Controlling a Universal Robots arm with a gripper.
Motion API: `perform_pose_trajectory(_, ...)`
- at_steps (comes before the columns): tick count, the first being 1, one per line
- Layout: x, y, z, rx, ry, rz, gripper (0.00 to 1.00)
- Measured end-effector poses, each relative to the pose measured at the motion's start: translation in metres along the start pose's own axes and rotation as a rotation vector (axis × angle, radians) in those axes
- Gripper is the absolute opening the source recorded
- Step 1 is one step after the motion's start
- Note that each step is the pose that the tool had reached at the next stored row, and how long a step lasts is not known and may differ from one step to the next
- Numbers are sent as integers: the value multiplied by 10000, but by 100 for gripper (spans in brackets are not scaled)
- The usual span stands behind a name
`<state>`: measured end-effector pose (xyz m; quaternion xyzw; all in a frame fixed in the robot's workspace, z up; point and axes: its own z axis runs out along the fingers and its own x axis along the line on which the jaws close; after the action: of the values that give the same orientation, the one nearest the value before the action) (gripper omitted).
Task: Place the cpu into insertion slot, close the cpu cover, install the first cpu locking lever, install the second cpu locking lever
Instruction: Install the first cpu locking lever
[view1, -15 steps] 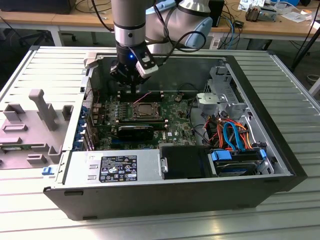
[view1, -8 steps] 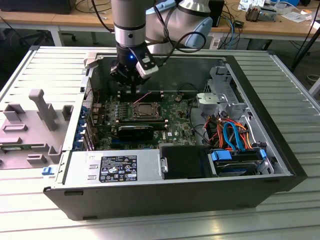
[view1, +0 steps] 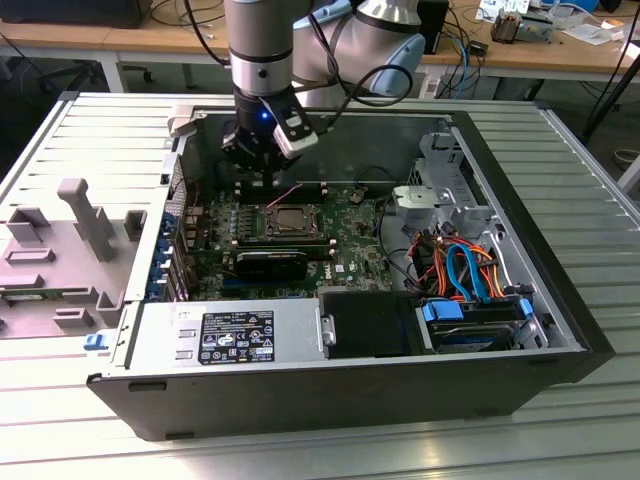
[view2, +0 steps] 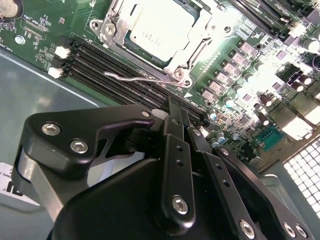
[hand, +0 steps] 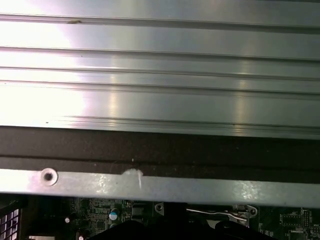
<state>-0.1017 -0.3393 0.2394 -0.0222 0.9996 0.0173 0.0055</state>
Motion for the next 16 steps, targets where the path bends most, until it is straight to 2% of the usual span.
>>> perform_pose_trajectory(16,-8,-2,34,0,0,0,11)
